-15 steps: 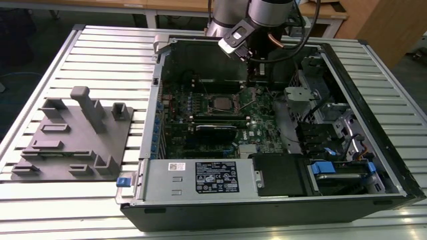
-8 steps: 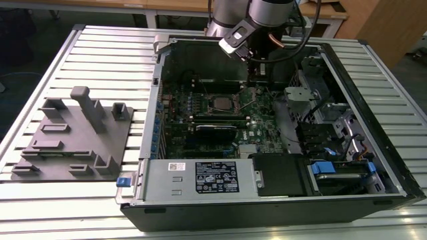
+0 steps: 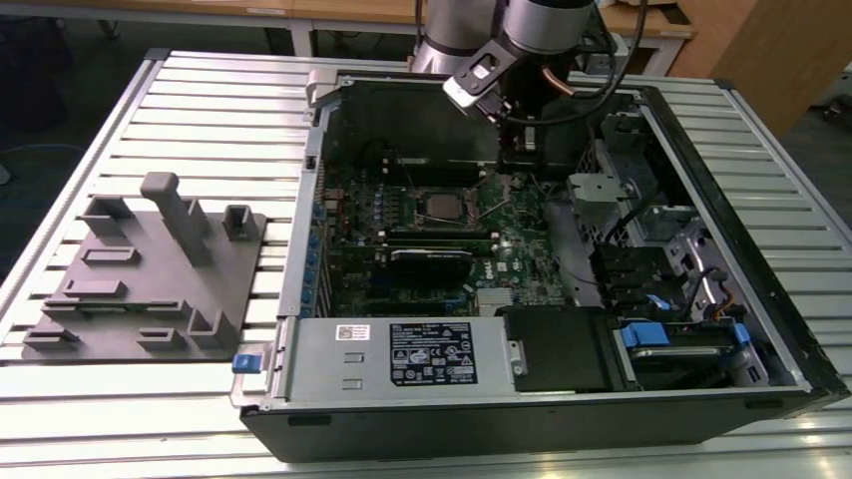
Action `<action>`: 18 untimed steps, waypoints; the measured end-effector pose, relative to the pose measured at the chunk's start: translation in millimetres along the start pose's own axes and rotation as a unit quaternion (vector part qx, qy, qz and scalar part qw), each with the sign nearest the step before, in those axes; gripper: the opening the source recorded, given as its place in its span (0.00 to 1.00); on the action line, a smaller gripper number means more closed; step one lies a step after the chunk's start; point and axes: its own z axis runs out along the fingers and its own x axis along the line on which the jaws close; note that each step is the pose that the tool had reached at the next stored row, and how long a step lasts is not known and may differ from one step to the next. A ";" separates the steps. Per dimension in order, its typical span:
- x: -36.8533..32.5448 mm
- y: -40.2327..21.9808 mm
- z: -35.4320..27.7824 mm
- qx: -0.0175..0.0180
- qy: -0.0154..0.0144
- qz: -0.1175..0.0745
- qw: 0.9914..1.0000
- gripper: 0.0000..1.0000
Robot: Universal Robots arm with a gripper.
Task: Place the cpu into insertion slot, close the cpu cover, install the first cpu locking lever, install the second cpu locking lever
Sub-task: 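Close the cpu cover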
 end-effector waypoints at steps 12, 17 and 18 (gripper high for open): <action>0.0 5.7 2.8 0.001 0.000 0.000 1.000 0.10; 0.0 7.3 5.5 0.002 0.000 0.000 1.000 0.10; 0.0 7.4 6.1 0.003 0.000 0.000 1.000 0.10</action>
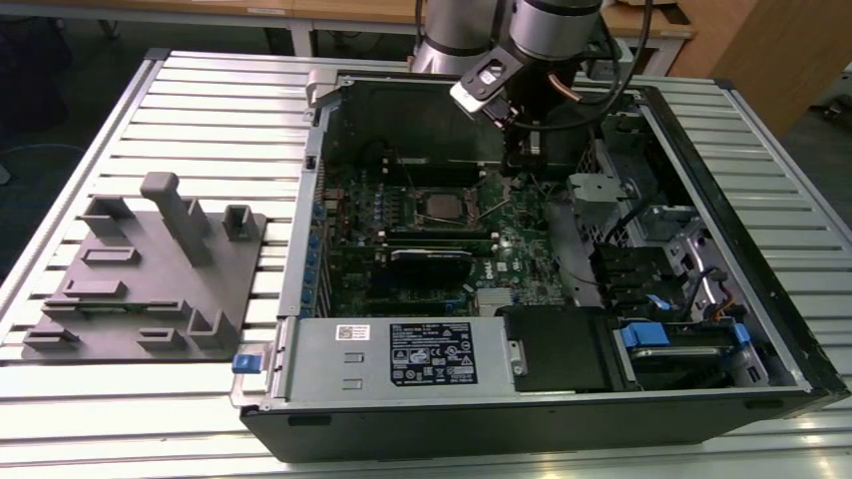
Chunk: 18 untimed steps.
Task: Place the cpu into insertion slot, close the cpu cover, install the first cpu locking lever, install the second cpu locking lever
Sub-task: 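Close the cpu cover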
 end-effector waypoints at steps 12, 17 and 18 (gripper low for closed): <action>0.1 7.5 3.8 0.006 0.000 0.000 1.000 0.10; 0.1 14.5 4.3 0.006 0.000 0.000 1.000 0.10; 0.2 17.0 4.4 0.006 0.000 0.000 1.000 0.10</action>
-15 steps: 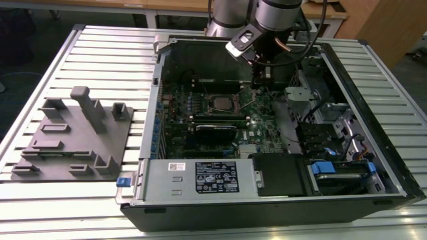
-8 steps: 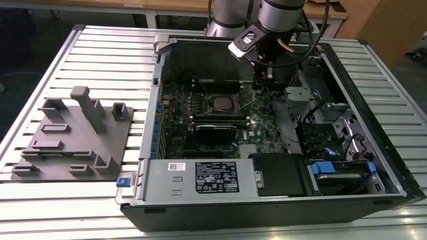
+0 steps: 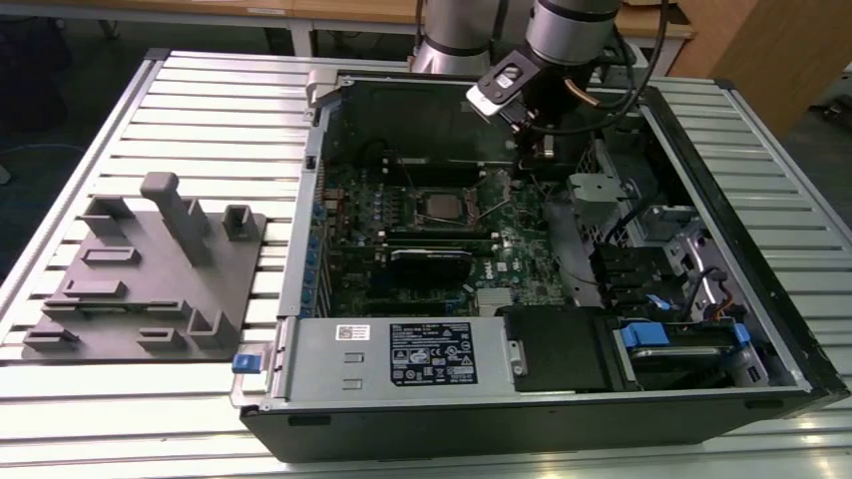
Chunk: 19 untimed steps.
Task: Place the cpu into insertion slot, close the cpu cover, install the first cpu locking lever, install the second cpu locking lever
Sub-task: 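Close the cpu cover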
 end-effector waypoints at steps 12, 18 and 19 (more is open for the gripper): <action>0.9 8.4 6.5 0.003 0.000 0.000 1.000 0.10; 0.8 9.8 15.9 0.004 0.000 0.000 1.000 0.10; 0.7 9.9 17.4 0.005 0.000 0.000 1.000 0.10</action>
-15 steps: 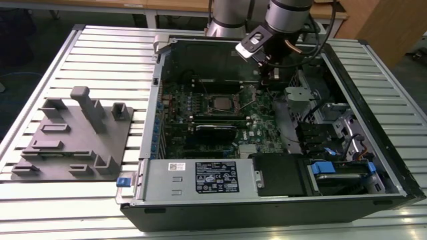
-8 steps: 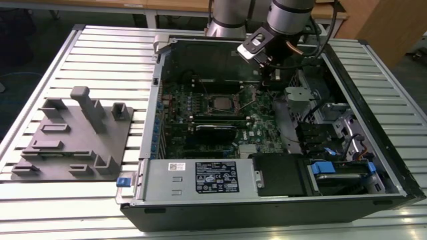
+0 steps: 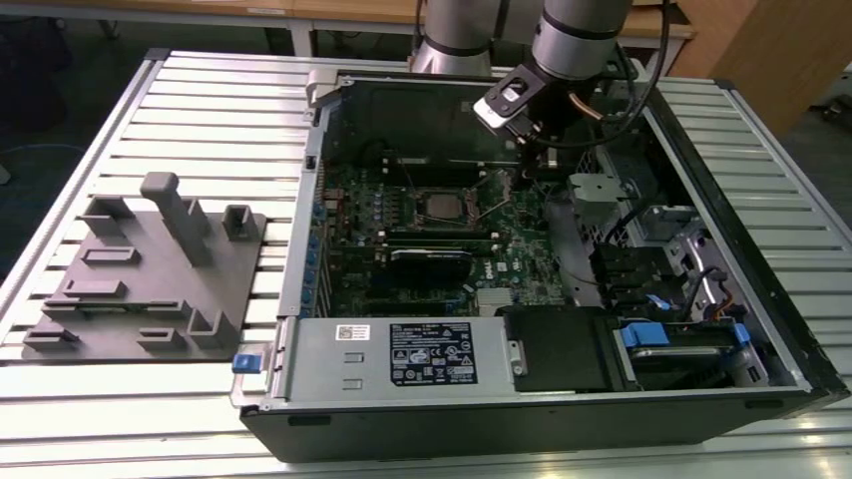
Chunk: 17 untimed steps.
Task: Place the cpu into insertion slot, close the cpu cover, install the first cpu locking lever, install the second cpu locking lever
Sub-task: 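Close the cpu cover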
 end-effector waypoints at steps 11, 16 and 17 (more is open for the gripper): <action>-0.1 -1.1 2.0 0.002 0.000 0.000 1.000 0.10; -0.1 -3.4 2.0 0.002 0.000 0.000 1.000 0.10; -0.1 -3.7 2.0 0.002 0.000 0.000 1.000 0.10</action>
